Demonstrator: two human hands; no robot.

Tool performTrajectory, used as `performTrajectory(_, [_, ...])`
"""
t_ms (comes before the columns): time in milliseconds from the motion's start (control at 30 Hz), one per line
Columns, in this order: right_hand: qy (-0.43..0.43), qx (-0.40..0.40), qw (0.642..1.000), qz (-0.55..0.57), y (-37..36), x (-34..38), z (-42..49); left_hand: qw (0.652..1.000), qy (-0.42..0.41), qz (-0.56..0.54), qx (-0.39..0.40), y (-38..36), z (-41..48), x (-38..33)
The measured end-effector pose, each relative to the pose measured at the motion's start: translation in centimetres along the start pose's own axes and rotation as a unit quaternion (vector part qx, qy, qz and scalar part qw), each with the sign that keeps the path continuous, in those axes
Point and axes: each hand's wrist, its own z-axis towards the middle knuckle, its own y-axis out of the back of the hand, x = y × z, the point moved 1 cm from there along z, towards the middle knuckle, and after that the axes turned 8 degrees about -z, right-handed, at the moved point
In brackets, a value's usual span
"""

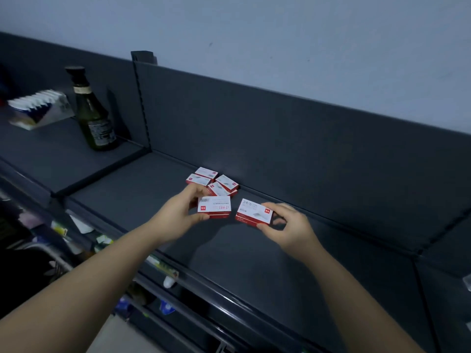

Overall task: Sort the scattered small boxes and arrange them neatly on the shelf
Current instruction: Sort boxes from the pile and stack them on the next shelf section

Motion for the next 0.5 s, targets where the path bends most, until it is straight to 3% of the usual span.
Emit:
performTrajectory(267, [0.007, 0.000, 1.000, 0.000, -3.1, 0.1, 5.6, 0.999, 0.020, -0.029, -0.009, 3.3, 4.3, 4.0])
performTrajectory(500, [-0.027, -0.021, 0.999, -0.031, -7.0, 1.0, 8.0, 0.997, 0.006, -0.040, 0.062, 5.8, 7.4, 7.7])
